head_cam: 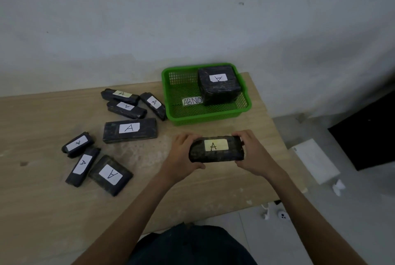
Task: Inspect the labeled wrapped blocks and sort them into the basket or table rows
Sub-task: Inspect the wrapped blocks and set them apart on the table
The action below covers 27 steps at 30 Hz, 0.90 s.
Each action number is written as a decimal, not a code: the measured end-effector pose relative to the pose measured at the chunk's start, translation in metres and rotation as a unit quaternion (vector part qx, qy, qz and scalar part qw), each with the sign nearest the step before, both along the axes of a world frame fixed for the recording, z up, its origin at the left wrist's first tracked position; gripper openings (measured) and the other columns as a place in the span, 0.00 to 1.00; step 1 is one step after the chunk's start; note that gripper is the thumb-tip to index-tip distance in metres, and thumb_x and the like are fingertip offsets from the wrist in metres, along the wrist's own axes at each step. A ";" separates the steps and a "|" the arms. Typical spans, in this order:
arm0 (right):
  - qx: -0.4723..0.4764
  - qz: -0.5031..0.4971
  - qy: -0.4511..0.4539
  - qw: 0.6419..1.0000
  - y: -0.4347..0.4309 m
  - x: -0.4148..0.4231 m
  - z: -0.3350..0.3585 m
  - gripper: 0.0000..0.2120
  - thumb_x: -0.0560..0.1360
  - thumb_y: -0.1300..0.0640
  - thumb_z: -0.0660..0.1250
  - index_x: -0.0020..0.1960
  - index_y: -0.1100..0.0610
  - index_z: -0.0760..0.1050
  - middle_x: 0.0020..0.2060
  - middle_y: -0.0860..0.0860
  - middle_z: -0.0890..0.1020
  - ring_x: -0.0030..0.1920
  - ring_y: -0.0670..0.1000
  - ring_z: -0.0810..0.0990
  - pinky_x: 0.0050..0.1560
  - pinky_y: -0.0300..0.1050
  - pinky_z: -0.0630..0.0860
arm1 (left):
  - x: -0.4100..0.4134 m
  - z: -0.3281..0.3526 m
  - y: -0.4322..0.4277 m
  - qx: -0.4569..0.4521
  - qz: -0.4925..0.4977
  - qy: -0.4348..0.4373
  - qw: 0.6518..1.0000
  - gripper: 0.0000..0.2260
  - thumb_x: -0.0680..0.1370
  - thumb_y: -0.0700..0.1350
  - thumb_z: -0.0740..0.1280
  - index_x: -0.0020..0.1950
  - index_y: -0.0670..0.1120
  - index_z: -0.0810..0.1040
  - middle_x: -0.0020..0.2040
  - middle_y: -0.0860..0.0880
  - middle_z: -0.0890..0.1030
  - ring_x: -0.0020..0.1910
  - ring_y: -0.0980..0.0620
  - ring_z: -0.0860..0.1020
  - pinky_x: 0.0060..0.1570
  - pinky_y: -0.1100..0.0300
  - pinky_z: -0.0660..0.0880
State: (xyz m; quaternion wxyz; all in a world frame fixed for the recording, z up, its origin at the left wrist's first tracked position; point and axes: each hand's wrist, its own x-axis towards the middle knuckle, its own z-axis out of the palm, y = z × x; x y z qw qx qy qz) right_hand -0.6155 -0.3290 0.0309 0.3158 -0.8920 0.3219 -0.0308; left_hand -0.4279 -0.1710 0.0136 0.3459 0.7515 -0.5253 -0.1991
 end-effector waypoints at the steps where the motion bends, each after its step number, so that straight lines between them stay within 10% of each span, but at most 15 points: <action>1: -0.026 -0.008 0.029 0.999 -0.007 -0.001 -0.012 0.33 0.65 0.63 0.73 0.67 0.56 0.66 0.61 0.52 0.67 0.56 0.53 0.73 0.50 0.46 0.76 | -0.005 -0.011 -0.011 0.015 -0.005 -0.005 1.000 0.36 0.61 0.47 0.80 0.66 0.46 0.70 0.61 0.47 0.69 0.59 0.51 0.62 0.59 0.60 0.62; 11: 0.004 -0.037 0.205 0.978 -0.032 -0.038 -0.100 0.30 0.67 0.69 0.71 0.65 0.58 0.64 0.60 0.58 0.64 0.48 0.59 0.76 0.50 0.55 0.78 | -0.073 -0.099 -0.056 0.187 -0.057 -0.018 0.981 0.29 0.71 0.42 0.70 0.70 0.46 0.65 0.64 0.43 0.66 0.63 0.43 0.64 0.60 0.50 0.69; 18: -0.135 0.041 0.336 0.931 -0.029 -0.012 -0.084 0.38 0.70 0.51 0.72 0.72 0.55 0.57 0.68 0.61 0.61 0.65 0.62 0.65 0.63 0.53 0.68 | -0.043 -0.086 -0.035 0.192 -0.012 0.009 0.981 0.29 0.73 0.44 0.69 0.72 0.47 0.64 0.68 0.45 0.66 0.67 0.45 0.64 0.63 0.54 0.66; 27: -0.003 0.094 0.066 0.993 0.013 0.133 -0.025 0.25 0.73 0.58 0.65 0.69 0.58 0.66 0.63 0.57 0.67 0.64 0.57 0.66 0.63 0.48 0.65 | 0.079 -0.042 0.053 0.115 0.228 0.028 0.966 0.18 0.71 0.45 0.67 0.59 0.41 0.77 0.55 0.42 0.77 0.55 0.42 0.76 0.56 0.57 0.69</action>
